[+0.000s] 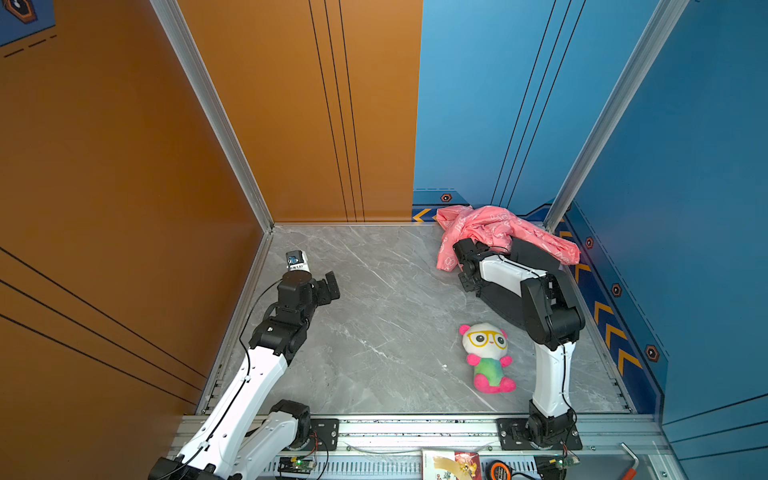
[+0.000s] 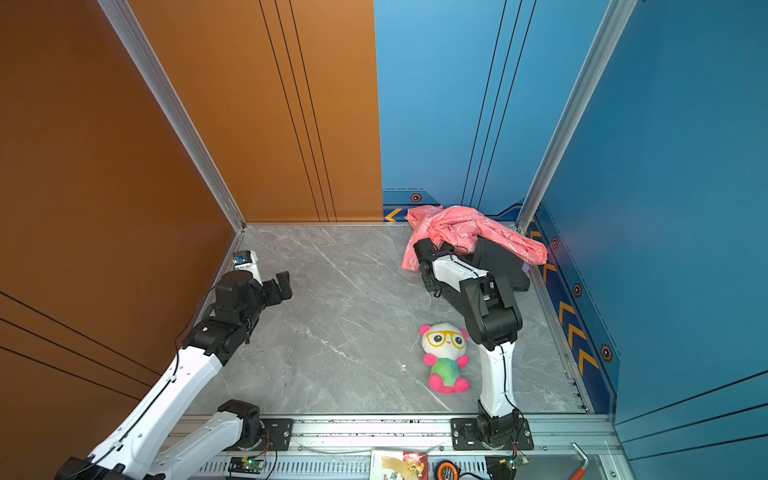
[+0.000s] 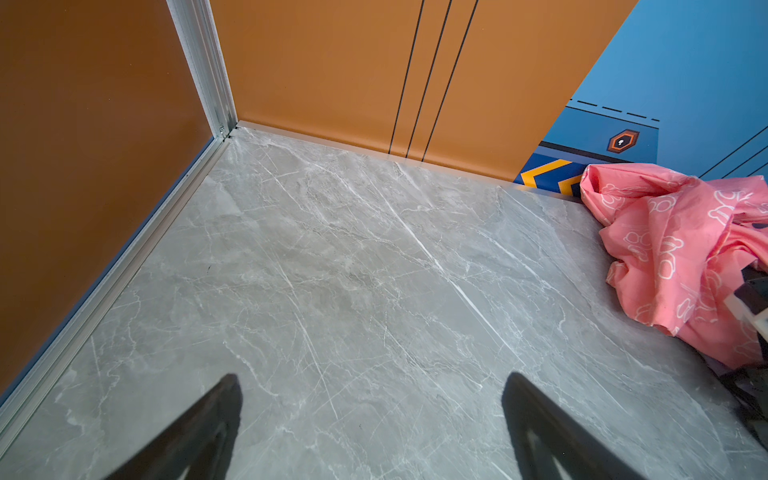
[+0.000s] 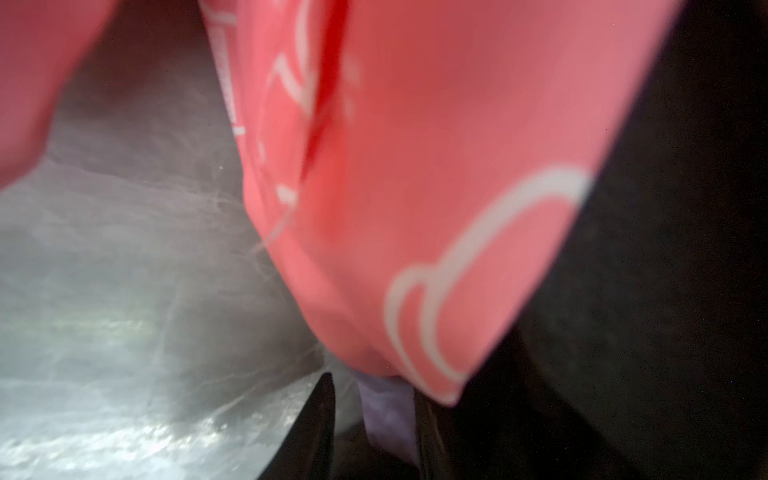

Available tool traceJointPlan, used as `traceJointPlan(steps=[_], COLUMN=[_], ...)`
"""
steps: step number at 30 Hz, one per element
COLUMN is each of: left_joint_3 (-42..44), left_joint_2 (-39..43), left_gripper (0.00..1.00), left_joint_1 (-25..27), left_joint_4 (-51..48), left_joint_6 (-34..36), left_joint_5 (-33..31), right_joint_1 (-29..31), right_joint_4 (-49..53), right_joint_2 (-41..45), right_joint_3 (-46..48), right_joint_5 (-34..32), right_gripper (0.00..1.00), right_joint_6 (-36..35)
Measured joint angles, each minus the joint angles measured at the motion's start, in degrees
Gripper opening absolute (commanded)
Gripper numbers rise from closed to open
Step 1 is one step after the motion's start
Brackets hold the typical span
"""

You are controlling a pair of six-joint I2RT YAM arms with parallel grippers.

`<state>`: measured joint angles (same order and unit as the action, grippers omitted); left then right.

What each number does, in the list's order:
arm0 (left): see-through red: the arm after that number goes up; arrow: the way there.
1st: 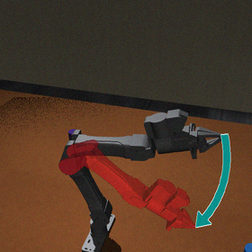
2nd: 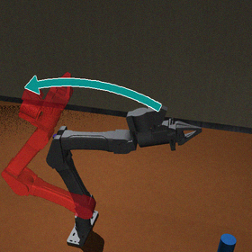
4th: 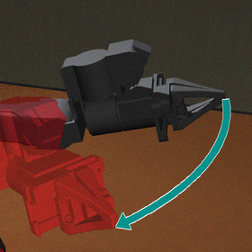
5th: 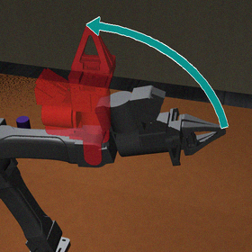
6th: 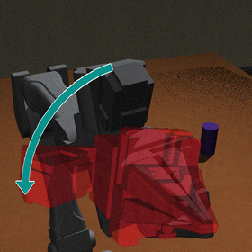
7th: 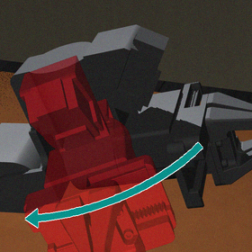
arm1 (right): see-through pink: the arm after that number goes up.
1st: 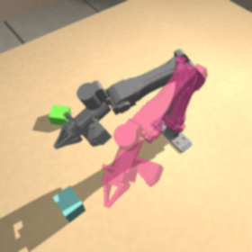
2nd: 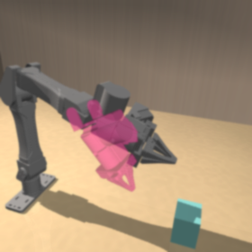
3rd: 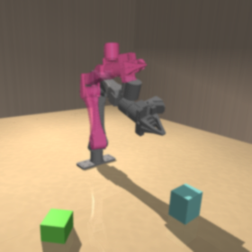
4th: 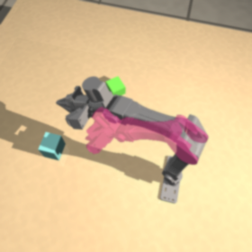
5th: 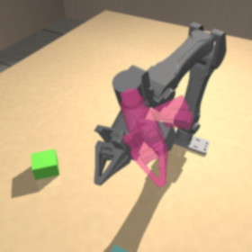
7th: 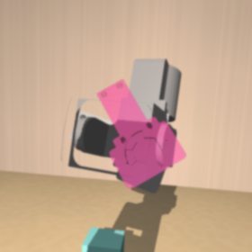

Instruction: Pick out a specific cloth from the pile

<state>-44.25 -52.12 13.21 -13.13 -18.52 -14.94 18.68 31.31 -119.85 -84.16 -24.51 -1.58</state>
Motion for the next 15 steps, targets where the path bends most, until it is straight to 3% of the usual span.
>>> traceJointPlan(steps=[4,11,15], left_joint_3=[0.0,0.26,0.55], left_joint_2=[0.0,0.11,0.31], left_gripper=[0.98,0.98,0.98], left_joint_1=[0.0,0.0,0.0], left_joint_4=[0.0,0.0,0.0], left_joint_6=[0.0,0.0,-0.04], left_joint_5=[0.0,0.0,0.0], right_joint_1=[-0.07,-0.76,-0.85], right_joint_4=[-0.39,-0.46,-0.44], right_joint_2=[-1.18,-1.77,-1.7], right_joint_3=[-0.63,-0.83,-0.85], right_joint_5=[-0.96,-1.22,-1.09], right_gripper=[0.29,0.0,0.0], right_joint_6=[-0.33,-1.16,-1.18])
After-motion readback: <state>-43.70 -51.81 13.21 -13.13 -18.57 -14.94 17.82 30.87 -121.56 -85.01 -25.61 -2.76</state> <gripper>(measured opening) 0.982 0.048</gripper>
